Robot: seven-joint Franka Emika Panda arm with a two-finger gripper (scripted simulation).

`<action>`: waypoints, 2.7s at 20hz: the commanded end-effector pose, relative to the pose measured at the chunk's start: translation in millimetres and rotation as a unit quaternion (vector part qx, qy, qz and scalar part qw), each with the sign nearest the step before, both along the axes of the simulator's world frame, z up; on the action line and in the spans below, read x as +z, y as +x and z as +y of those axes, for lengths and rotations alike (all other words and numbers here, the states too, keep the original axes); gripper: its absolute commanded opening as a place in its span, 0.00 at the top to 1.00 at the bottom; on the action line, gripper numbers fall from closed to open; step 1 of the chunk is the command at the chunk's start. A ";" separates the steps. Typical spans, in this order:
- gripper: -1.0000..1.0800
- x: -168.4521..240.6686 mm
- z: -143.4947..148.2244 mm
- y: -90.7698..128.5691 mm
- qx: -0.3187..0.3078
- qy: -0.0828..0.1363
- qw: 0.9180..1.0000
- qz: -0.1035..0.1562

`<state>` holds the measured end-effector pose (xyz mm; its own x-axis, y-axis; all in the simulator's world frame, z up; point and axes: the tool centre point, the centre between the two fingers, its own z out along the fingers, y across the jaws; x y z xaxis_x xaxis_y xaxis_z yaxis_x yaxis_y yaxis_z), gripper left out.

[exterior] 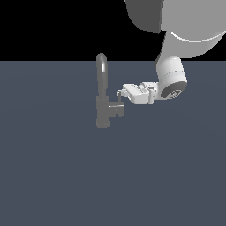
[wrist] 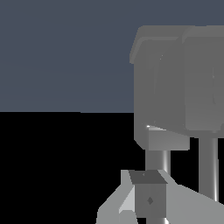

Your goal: Turn on the faucet by rotating a designated handle.

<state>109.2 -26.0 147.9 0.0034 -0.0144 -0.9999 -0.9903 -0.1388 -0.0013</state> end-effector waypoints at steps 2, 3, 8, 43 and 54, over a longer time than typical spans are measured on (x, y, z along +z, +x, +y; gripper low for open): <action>1.00 -5.5 1.6 1.7 -0.006 0.006 1.000 0.006; 1.00 -6.0 1.9 1.7 -0.007 0.007 1.000 0.007; 1.00 -6.1 1.9 1.5 -0.007 0.007 1.000 0.007; 1.00 -3.5 -5.9 -63.1 -0.008 0.006 1.000 0.003; 1.00 -3.5 -7.8 -80.5 -0.008 0.005 1.000 -0.010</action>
